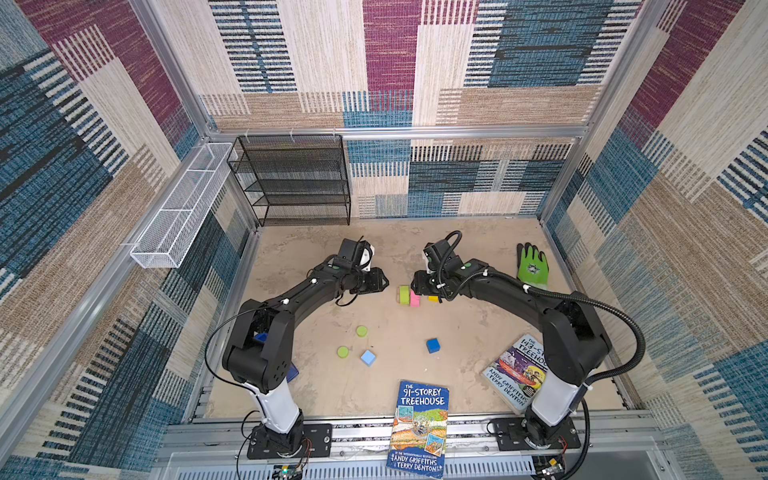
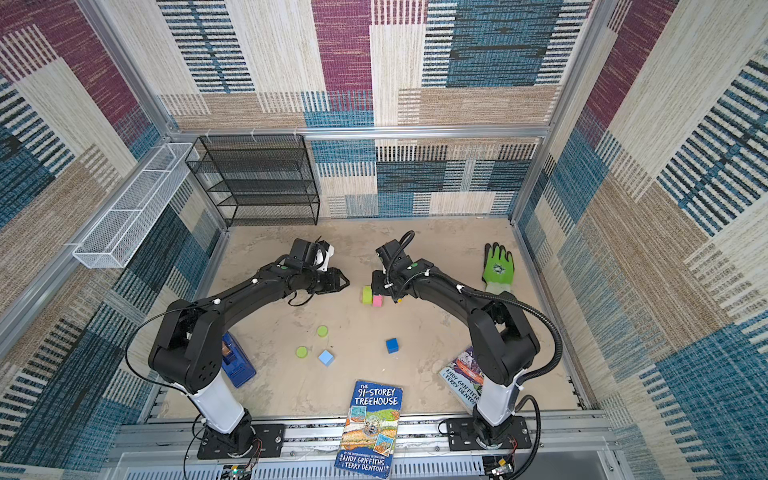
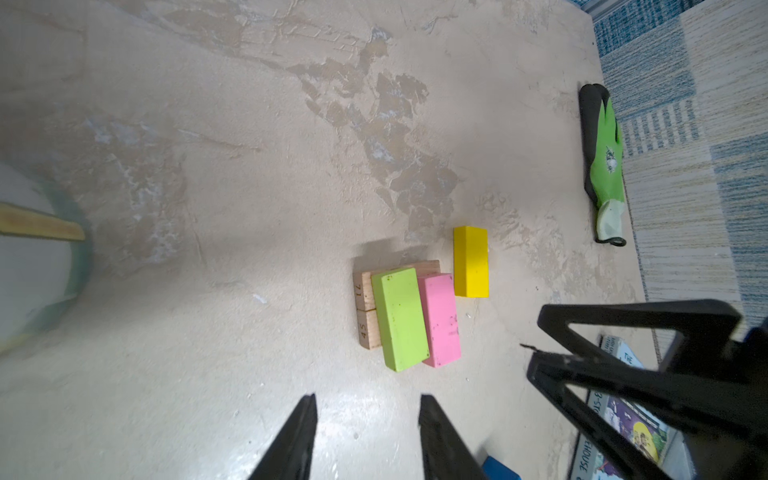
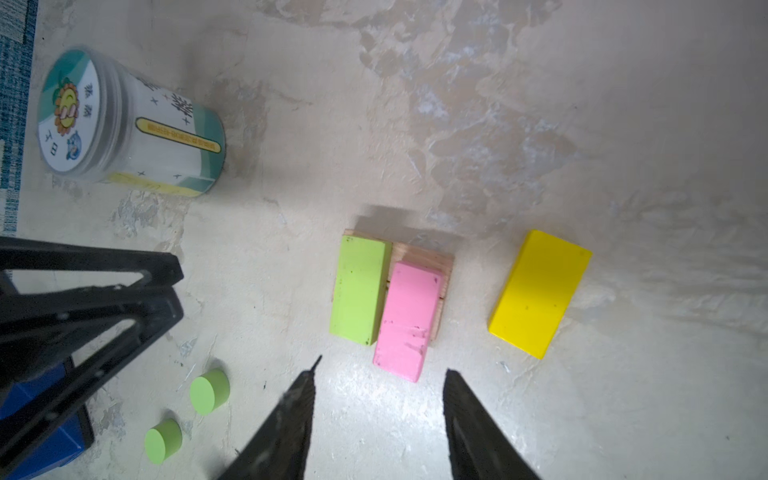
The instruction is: Build the wood block tower
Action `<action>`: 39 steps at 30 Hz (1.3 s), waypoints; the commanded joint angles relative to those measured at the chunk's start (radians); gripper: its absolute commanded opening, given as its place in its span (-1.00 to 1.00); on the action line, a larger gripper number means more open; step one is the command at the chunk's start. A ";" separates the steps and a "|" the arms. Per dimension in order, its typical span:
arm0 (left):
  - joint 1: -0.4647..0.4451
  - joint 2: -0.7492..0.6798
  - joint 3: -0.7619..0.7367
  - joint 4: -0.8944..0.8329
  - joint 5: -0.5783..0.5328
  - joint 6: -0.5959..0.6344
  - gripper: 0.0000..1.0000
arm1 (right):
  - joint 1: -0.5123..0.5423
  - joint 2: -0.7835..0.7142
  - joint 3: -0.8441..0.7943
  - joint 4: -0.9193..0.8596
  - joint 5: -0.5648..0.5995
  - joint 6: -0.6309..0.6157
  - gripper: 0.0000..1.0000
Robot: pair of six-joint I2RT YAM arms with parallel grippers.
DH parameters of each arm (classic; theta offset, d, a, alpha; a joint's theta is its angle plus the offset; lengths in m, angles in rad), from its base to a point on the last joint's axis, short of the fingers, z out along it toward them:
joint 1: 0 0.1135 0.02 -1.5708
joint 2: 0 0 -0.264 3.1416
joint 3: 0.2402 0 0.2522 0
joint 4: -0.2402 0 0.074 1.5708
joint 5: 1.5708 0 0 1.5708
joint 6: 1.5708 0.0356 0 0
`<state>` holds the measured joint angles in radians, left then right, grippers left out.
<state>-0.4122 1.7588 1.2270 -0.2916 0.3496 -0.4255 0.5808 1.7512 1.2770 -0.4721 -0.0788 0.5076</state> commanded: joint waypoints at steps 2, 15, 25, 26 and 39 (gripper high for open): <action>-0.013 0.036 0.079 -0.102 -0.024 0.059 -0.02 | -0.014 -0.051 -0.071 0.141 -0.042 0.023 0.00; -0.085 0.130 0.234 -0.218 -0.085 0.080 0.13 | -0.073 -0.089 -0.246 0.354 -0.161 0.032 -0.10; -0.106 0.231 0.316 -0.266 -0.115 0.079 -0.05 | -0.079 -0.053 -0.266 0.387 -0.187 0.035 -0.19; -0.107 0.236 0.322 -0.267 -0.116 0.077 -0.06 | -0.080 -0.049 -0.269 0.390 -0.187 0.039 -0.19; -0.122 0.287 0.361 -0.271 -0.112 0.067 -0.12 | -0.092 0.012 -0.260 0.413 -0.229 0.054 -0.29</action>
<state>-0.5323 2.0407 1.5784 -0.5514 0.2398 -0.3672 0.4904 1.7515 1.0092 -0.0929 -0.2863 0.5484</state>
